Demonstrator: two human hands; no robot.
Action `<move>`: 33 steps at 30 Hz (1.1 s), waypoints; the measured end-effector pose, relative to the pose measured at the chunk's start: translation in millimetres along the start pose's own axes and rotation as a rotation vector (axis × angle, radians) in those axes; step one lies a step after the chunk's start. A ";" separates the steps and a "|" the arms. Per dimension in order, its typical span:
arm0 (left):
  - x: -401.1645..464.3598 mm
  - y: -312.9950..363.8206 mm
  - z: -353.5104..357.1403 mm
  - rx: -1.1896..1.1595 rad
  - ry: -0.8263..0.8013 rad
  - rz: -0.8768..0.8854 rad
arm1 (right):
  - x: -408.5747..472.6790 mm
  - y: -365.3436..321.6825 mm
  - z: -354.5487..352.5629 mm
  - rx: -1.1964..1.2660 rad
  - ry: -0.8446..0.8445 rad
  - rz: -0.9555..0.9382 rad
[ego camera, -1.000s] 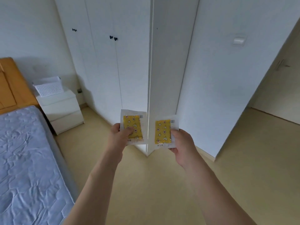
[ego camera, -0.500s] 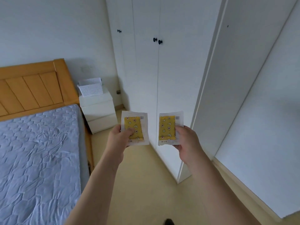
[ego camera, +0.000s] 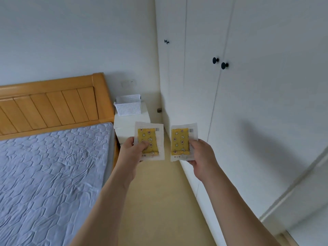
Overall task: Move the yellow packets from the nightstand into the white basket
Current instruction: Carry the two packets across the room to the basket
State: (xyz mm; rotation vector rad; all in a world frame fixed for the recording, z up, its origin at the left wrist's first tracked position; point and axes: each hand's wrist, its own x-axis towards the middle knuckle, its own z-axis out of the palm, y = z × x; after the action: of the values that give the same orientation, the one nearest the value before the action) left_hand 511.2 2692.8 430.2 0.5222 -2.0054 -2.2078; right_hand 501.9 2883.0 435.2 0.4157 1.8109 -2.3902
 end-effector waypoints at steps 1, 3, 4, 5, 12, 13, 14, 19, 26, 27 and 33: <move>19.9 -0.3 -3.4 -0.011 0.017 -0.006 | 18.7 -0.2 11.6 -0.006 -0.009 0.009; 64.6 0.8 -11.2 -0.024 0.046 -0.018 | 57.5 -0.7 37.8 -0.027 -0.029 0.027; 89.8 2.2 -15.7 -0.026 0.058 -0.020 | 78.9 -1.2 52.0 -0.040 -0.038 0.031; 115.5 3.9 -20.6 -0.027 0.069 -0.020 | 100.5 -1.7 67.0 -0.051 -0.044 0.031; 292.1 54.6 -73.2 -0.039 0.138 0.008 | 249.5 -32.9 197.5 -0.044 -0.097 0.048; 315.0 63.5 -82.0 -0.051 0.148 0.020 | 268.1 -38.4 216.1 -0.044 -0.112 0.048; 337.3 71.2 -89.6 -0.060 0.157 0.032 | 285.9 -42.8 232.7 -0.052 -0.125 0.047; 432.1 86.0 -104.7 -0.059 0.164 0.003 | 370.1 -45.9 290.7 -0.050 -0.149 0.089; 576.8 76.6 -107.8 -0.047 0.199 -0.082 | 515.6 -37.7 354.6 -0.061 -0.086 0.145; 599.6 77.2 -108.5 -0.046 0.208 -0.083 | 538.9 -37.2 363.7 -0.065 -0.087 0.147; 740.2 111.8 -112.3 -0.022 0.265 -0.086 | 680.0 -60.0 426.3 -0.078 -0.114 0.181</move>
State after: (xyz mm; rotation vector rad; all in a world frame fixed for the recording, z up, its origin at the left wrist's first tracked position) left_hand -159.9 2343.8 402.6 0.8629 -1.8522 -2.0749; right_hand -226.4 2542.0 403.6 0.4067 1.7309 -2.1705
